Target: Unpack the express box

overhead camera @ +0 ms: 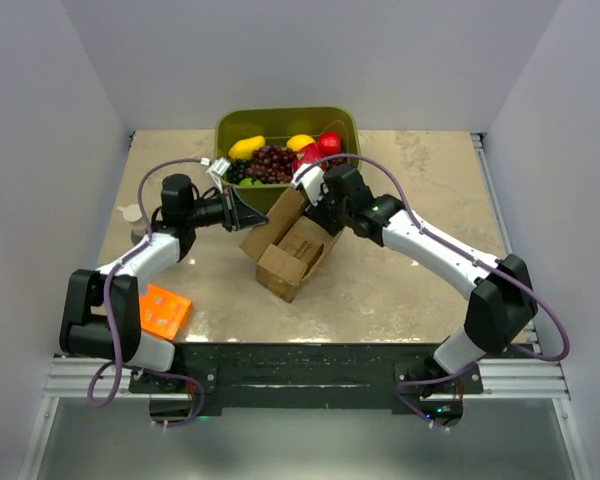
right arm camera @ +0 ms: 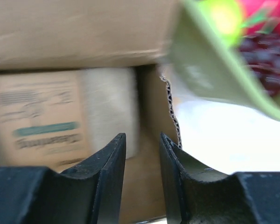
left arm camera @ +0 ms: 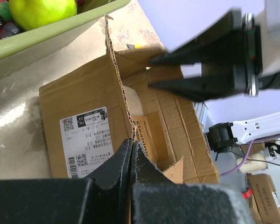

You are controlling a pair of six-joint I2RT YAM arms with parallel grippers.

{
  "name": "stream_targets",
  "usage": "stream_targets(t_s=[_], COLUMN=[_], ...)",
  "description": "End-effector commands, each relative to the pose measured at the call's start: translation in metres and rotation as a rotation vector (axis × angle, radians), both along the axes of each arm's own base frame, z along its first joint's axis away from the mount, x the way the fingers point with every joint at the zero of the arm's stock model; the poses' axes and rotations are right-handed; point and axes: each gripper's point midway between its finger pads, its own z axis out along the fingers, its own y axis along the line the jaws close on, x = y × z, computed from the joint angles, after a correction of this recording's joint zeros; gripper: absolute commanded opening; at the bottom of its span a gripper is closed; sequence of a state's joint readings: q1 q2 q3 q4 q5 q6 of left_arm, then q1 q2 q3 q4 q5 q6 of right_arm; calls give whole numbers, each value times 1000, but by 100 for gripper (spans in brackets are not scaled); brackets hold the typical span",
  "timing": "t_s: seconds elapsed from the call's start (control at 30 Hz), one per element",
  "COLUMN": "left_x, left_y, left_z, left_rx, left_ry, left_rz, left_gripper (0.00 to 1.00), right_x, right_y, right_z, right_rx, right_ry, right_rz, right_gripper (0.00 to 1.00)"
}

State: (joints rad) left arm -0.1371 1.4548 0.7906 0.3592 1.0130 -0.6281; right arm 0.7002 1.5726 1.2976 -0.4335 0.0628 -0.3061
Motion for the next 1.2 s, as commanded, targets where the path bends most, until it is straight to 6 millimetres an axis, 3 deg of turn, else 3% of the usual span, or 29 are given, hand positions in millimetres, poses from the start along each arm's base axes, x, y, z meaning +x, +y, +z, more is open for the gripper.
stream_targets(t_s=[0.0,0.07,0.2,0.33,0.5,0.8,0.93,1.03,1.17], left_x=[-3,-4,-5,-6,-7,-5,-6,-7,-7], left_y=[0,0,0,0,0,0,0,0,0], left_z=[3,2,1,2,0,-2,-4,-5,-4], left_rx=[-10,-11,-11,-11,-10,1,1,1,0], left_ry=[-25,-22,-22,-25,-26,-27,-24,-22,-28], left_rz=[-21,-22,-25,-27,-29,-34,-37,-40,-43], left_gripper=[0,0,0,0,0,0,0,0,0], right_x=[31,30,18,-22,-23,-10,-9,-9,-23], right_y=[-13,-8,10,41,35,20,17,20,27], right_z=[39,41,24,15,2,-29,-47,-54,-58], right_rx=[14,35,65,181,167,77,73,92,187], right_ry=[-135,-129,-47,123,147,183,241,293,412], right_rz=[-97,-82,18,239,195,128,126,139,212], right_gripper=[40,43,48,54,70,82,82,77,56])
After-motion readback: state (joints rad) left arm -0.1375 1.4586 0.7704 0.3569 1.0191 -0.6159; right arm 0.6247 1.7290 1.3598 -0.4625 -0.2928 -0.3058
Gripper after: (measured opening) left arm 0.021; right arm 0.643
